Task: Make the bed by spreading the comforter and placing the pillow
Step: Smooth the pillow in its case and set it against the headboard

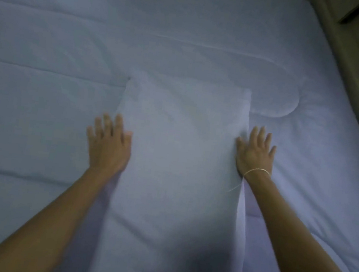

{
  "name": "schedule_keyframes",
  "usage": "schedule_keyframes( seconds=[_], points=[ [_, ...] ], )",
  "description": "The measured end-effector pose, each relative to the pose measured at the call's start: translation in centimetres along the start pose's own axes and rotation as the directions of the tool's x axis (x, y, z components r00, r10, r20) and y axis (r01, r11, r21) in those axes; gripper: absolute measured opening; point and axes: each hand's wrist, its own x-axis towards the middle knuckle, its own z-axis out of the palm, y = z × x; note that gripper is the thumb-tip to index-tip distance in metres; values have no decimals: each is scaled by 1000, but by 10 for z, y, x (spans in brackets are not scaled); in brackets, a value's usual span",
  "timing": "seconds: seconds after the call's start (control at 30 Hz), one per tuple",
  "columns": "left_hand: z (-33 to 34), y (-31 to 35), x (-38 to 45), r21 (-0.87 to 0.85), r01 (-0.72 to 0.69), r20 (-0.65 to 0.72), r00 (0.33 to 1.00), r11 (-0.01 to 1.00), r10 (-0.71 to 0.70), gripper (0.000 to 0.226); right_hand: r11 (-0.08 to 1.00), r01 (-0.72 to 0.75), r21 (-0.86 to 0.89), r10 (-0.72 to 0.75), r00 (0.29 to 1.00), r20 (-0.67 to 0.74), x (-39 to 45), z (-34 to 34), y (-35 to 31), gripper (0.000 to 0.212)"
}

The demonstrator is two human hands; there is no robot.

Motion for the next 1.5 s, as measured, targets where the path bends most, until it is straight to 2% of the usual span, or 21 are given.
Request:
schedule_keyframes(
  seconds=[0.03,0.07,0.1,0.17,0.23,0.37,0.47,0.53,0.57,0.63,0.7,0.73,0.9,1.03,1.3,1.43,1.5],
  points=[
    [-2,-2,9,-14,18,-39,999,1000,-19,59,999,38,0,-38,996,-77,8,-4,-5,62],
    [-2,5,15,-12,-34,-87,996,999,33,59,992,126,-9,-126,983,-136,13,-6,-18,60],
    [-1,20,18,7,-145,-114,983,989,145,60,972,234,-19,-234,960,-155,15,-6,-36,57],
    [7,62,22,44,-420,-88,902,907,422,59,911,413,-8,-412,908,-75,21,4,-72,54],
    [14,100,28,28,-544,-10,839,838,545,60,883,470,-9,-470,883,13,31,23,-97,52],
    [20,109,80,36,-441,57,897,897,439,61,909,389,-148,-387,921,41,91,34,-99,54],
    [10,89,126,87,-311,97,948,946,303,58,951,270,-153,-261,962,80,132,21,-87,56],
    [-3,81,145,87,-184,49,982,979,180,59,984,129,-124,-124,991,48,147,11,-87,57],
    [-7,81,148,57,-152,19,988,987,152,59,987,102,-121,-100,995,20,145,9,-92,57],
    [-9,91,135,2,-253,-6,967,967,253,56,974,179,-137,-187,981,-46,123,13,-111,57],
    [1,95,103,-19,-376,27,926,926,376,55,955,279,-99,-281,959,-15,85,22,-123,59],
    [6,91,84,-16,-386,38,921,922,387,56,952,290,-97,-290,957,12,63,27,-122,61],
    [22,58,-3,3,-347,82,935,938,346,70,964,239,-112,-232,970,75,-34,42,-86,66],
    [10,32,-86,3,-400,142,907,916,396,71,962,245,-124,-229,965,127,-106,29,-68,69],
    [0,-23,-213,6,-505,146,854,863,499,70,981,156,-119,-140,981,133,-229,27,-30,72],
    [0,-49,-259,-6,-566,175,811,825,558,69,991,127,-41,-120,983,139,-286,30,-8,75],
    [0,-65,-274,-22,-606,170,781,795,601,67,984,120,132,-131,988,80,-307,33,7,72]
  ],
)
